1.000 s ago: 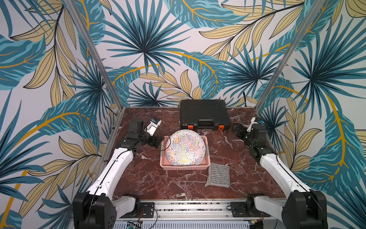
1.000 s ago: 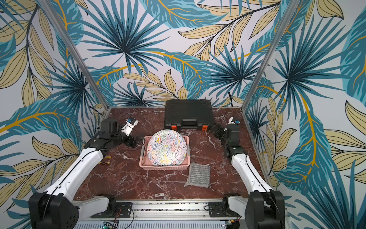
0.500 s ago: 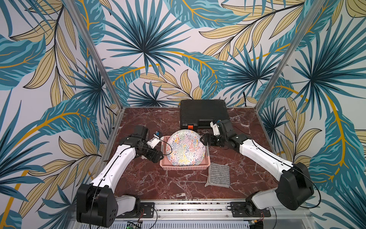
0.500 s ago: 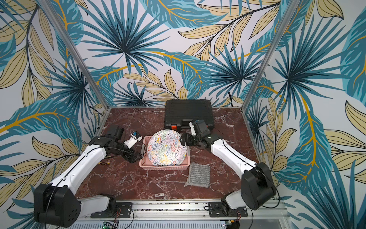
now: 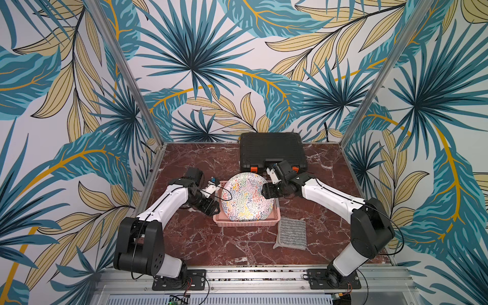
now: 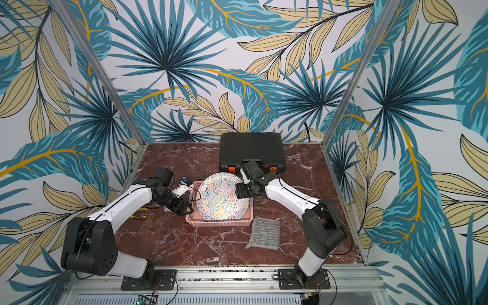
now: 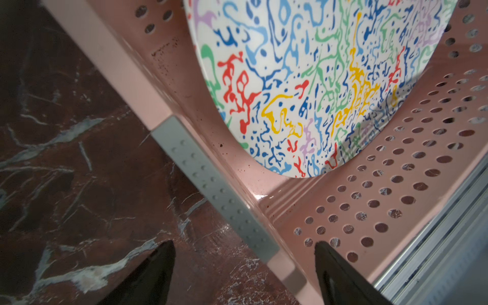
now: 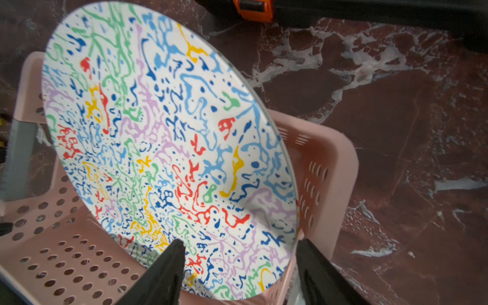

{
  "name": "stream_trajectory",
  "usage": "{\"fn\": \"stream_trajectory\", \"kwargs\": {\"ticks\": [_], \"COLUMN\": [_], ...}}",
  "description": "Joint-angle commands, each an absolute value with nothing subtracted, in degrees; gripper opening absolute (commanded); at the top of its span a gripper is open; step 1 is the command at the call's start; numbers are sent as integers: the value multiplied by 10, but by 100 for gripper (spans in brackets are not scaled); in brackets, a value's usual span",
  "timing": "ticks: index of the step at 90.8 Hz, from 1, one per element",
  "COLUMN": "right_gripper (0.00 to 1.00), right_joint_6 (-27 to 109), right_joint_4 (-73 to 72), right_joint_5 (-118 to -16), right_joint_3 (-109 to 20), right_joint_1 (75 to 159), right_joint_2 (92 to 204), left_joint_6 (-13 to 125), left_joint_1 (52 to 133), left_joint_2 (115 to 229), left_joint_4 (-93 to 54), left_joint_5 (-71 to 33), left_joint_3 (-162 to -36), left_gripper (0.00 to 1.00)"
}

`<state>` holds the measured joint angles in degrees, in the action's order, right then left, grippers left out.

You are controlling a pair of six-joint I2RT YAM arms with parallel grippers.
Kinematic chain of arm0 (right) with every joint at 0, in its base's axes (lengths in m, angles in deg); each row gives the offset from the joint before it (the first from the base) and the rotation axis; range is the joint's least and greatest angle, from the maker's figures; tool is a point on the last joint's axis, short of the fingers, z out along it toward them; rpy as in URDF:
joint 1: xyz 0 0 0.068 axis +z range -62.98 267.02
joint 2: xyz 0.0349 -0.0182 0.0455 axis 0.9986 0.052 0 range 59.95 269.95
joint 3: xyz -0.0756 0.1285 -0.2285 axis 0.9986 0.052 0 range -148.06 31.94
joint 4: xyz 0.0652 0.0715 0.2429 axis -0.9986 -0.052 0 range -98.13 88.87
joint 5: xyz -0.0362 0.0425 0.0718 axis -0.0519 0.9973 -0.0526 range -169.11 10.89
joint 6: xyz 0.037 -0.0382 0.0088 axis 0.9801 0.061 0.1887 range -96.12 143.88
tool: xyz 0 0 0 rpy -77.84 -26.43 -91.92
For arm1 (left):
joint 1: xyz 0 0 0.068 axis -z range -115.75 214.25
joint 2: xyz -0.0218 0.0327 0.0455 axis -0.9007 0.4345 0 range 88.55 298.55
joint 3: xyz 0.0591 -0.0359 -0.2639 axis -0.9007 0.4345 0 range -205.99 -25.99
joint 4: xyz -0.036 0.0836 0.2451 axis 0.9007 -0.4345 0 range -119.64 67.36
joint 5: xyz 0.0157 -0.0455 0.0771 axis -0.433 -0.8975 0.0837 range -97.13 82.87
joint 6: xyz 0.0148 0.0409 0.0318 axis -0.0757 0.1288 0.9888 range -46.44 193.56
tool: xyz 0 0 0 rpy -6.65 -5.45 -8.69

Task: Wipe the wet plate dry
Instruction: Pick up the plate from the bin.

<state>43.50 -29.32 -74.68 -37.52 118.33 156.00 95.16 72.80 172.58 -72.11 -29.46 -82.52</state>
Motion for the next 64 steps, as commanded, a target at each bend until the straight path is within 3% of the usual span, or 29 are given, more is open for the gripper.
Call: {"fn": "stream_trajectory", "kwargs": {"ticks": [1, 64], "right_gripper": [69, 65], "right_joint_6": [408, 372], "right_joint_4": [-298, -291], "right_joint_5": [-769, -769], "right_joint_3": [-379, -412], "right_joint_1": [1183, 1184], "right_joint_2": [1569, 1613], "left_joint_6": [943, 921], "left_joint_1": [731, 744], "left_joint_2": [1734, 1764], "left_joint_4": [-696, -668], "left_joint_5": [-301, -303], "left_joint_3": [-846, -826], "left_gripper": [86, 83]}}
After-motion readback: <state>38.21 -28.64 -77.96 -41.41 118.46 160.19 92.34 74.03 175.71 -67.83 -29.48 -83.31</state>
